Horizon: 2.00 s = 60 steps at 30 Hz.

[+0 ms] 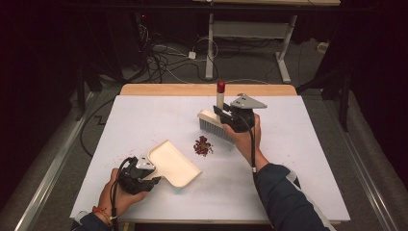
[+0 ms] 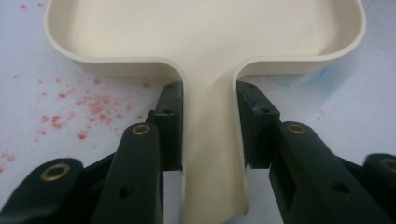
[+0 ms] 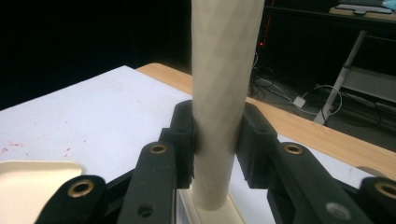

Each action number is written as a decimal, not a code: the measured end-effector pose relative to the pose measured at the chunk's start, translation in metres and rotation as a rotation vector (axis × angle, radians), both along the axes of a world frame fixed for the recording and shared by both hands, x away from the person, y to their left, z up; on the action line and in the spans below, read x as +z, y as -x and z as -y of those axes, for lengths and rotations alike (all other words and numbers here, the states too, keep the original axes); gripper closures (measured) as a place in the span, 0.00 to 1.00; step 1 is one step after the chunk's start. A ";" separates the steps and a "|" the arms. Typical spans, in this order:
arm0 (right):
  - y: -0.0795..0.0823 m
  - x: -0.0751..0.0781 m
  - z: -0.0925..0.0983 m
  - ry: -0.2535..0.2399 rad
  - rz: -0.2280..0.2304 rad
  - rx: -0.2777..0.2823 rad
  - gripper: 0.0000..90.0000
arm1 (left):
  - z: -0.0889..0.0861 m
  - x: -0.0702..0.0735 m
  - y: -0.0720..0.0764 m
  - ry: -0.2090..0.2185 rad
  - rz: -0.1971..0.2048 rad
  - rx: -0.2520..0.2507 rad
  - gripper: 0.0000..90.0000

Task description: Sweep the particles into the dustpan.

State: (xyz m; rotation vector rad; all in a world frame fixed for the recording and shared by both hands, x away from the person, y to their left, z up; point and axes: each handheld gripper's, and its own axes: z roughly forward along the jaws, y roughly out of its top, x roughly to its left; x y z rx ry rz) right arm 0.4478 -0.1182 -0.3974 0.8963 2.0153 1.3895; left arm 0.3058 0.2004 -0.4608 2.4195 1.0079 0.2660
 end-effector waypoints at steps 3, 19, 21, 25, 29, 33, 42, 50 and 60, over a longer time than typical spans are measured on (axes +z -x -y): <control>0.000 -0.005 -0.009 0.008 0.006 0.007 0.79 | 0.001 -0.001 -0.002 0.003 -0.008 -0.005 0.71; 0.019 -0.016 -0.021 -0.018 -0.002 0.102 0.78 | 0.011 -0.005 -0.009 0.016 -0.019 0.009 0.71; 0.021 -0.016 -0.023 -0.012 -0.007 0.095 0.78 | 0.013 -0.006 -0.010 0.013 -0.027 0.017 0.71; 0.028 -0.017 -0.027 -0.012 -0.007 0.076 0.78 | 0.023 -0.005 -0.011 -0.019 -0.017 0.020 0.71; 0.033 -0.020 -0.030 -0.016 -0.003 0.070 0.78 | 0.030 -0.006 -0.011 -0.031 -0.016 0.023 0.71; 0.037 -0.021 -0.033 -0.018 0.003 0.062 0.78 | 0.032 -0.007 -0.012 -0.034 -0.022 0.027 0.71; 0.051 -0.021 -0.036 -0.024 -0.006 0.023 0.78 | 0.044 -0.007 -0.016 -0.032 -0.020 0.038 0.71; 0.072 -0.022 -0.044 -0.028 -0.007 0.015 0.78 | 0.053 -0.007 -0.018 -0.024 -0.022 0.053 0.71; 0.092 -0.021 -0.057 -0.010 0.003 0.002 0.78 | 0.060 -0.008 -0.025 -0.016 -0.033 0.059 0.71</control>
